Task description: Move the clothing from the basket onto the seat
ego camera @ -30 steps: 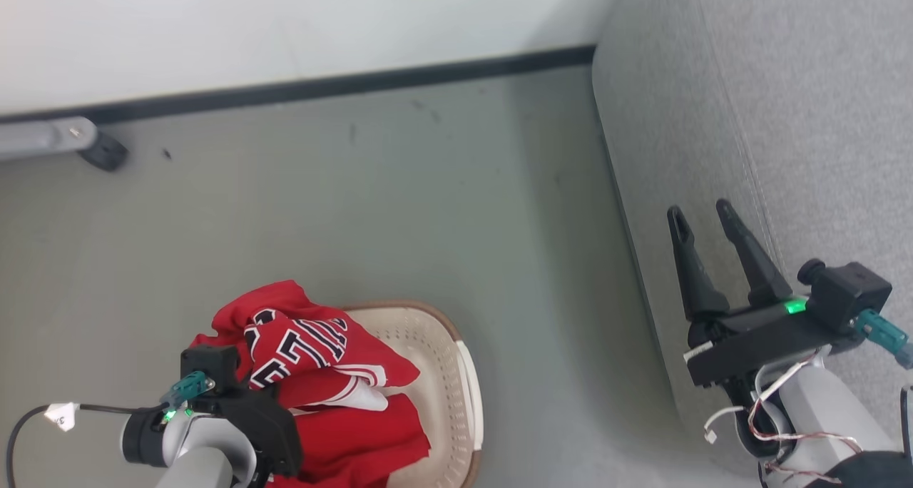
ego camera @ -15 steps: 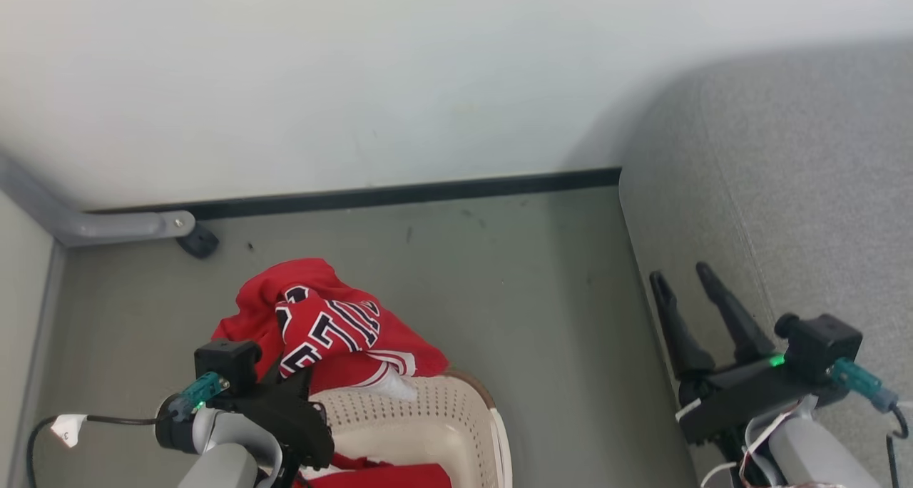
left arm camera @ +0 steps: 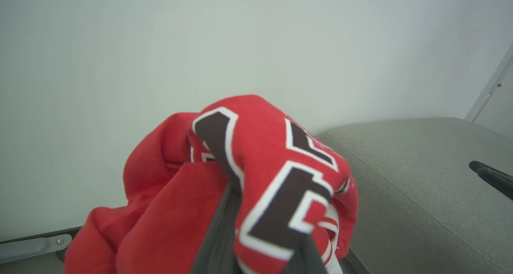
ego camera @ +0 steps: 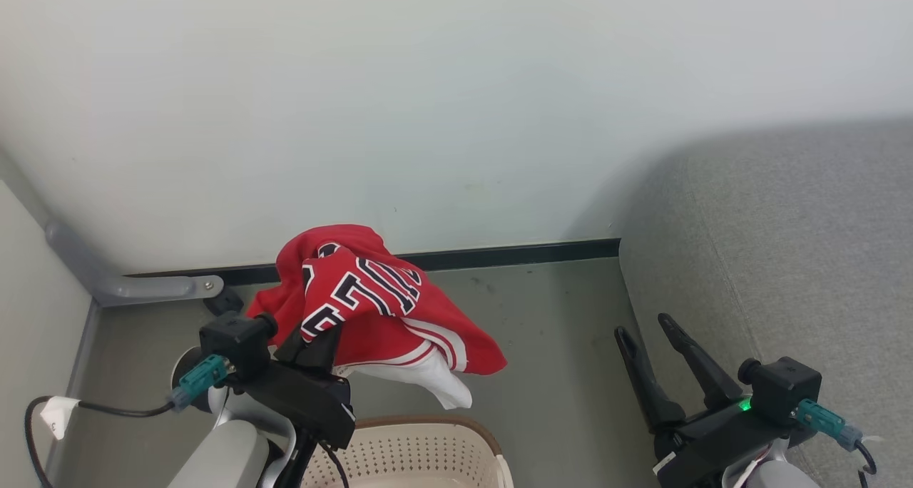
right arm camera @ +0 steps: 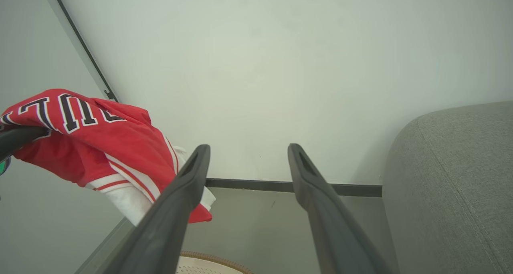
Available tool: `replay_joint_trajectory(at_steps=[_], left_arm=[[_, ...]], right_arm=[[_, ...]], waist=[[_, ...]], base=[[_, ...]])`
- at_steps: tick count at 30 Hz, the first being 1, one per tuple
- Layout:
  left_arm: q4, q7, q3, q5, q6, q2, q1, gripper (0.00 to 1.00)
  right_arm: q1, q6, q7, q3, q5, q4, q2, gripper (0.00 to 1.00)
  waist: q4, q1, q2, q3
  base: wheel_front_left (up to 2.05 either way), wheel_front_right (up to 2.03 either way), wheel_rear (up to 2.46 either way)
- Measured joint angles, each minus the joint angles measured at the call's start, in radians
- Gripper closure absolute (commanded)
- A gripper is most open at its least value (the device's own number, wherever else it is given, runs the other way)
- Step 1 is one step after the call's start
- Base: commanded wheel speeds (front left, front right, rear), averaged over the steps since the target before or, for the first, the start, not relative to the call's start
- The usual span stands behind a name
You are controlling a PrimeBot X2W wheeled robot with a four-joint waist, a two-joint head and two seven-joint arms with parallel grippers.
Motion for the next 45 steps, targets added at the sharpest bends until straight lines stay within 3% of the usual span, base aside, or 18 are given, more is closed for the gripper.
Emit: replay_joint_trajectory(at_steps=[9,16,22,45], left_arm=[[-0.091,0.000,-0.014,0.000,0.000,0.012,0.024,1.00],[-0.133,0.000,-0.017,0.000,0.000,0.011,0.025,1.00],[-0.175,0.009,-0.039,0.000,0.000,-0.006,0.028,1.00],[-0.253,0.066,-0.134,-0.013,0.000,-0.050,0.007,1.00]], right_arm=[[-0.002,0.000,0.000,0.068,-0.012,-0.040,-0.049,0.00],[-0.011,0.000,0.000,0.138,-0.011,-0.077,-0.051,0.00],[-0.090,0.000,0.000,0.258,-0.002,-0.092,-0.064,0.00],[-0.363,0.000,0.000,0.552,0.072,0.117,-0.045,0.00]], waist=[[-0.028,0.0001,0.0001,-0.027],[-0.029,0.0001,0.0001,-0.028],[-0.016,0.0001,0.0002,-0.017],[0.073,0.0002,0.0002,0.015]], base=[[0.00,0.00,0.00],[0.00,0.00,0.00],[0.00,0.00,0.00],[0.00,0.00,0.00]])
